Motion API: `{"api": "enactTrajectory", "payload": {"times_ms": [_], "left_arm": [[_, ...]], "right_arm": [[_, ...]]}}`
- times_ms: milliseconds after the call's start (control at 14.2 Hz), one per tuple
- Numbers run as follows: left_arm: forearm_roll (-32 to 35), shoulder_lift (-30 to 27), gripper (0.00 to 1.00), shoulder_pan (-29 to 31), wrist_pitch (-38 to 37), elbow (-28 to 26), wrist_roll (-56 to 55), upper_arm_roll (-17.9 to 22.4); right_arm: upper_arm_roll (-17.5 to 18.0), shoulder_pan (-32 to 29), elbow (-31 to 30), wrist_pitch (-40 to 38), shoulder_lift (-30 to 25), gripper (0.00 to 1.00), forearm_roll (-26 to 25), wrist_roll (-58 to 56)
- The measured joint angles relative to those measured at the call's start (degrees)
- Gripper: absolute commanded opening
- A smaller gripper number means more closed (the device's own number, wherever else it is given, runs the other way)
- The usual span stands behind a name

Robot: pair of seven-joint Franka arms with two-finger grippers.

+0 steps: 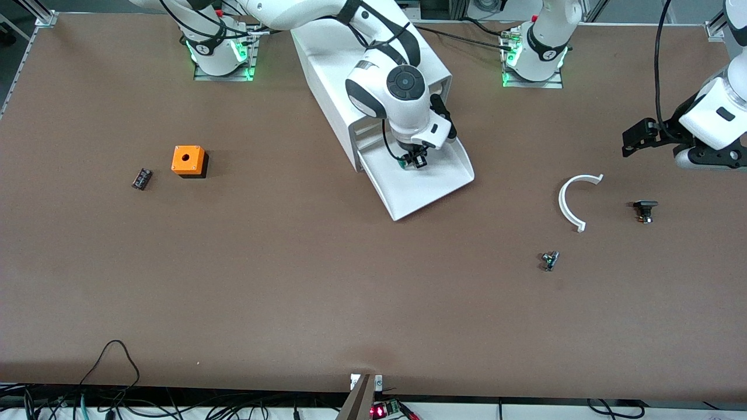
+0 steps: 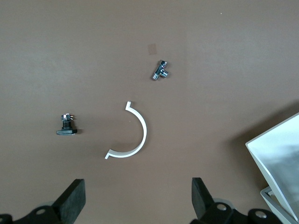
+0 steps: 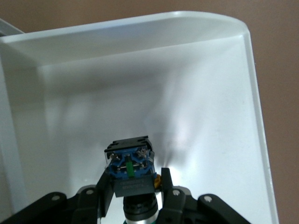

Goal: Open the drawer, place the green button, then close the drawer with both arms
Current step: 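Open the right gripper to drop the button into the drawer, then withdraw the right gripper while the left gripper pushes the drawer front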

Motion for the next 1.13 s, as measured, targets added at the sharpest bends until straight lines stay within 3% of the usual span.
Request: {"api": "enactTrajectory", "payload": {"times_ms": [70, 282, 493, 775, 986, 1127], "left_arm": [[0.0, 0.0, 1.0, 0.0, 0.0, 0.0, 0.0, 0.0], [0.0, 0.1, 1.0, 0.0, 0.0, 0.1, 0.0, 0.0], [0.0, 0.1, 1.0, 0.0, 0.1, 0.2, 0.0, 0.0], [-0.1, 1.8, 1.0, 0.1, 0.9, 0.2, -0.2, 0.0], [-2.3, 6.1, 1.0, -0.4, 7.6, -0.9, -3.0, -0.3], [-3.7, 10.1, 1.0, -2.9, 15.7, -3.9, -8.5, -0.7]], "right_arm": [[0.0, 0.0, 0.0, 0.1, 0.1, 1.0, 0.0, 2.2], [-0.6, 0.2, 0.2, 1.5, 0.2, 1.0, 0.0, 10.5], [-3.7, 0.2, 2.0, 3.0, -0.4, 1.0, 0.1, 17.2], [-7.3, -2.3, 3.8, 2.5, -6.8, 1.0, 0.1, 26.5], [-11.4, -5.1, 3.3, 1.1, -10.1, 1.0, 0.3, 34.1], [-12.1, -7.9, 2.2, 0.8, -10.4, 1.0, 0.3, 41.5]]}}
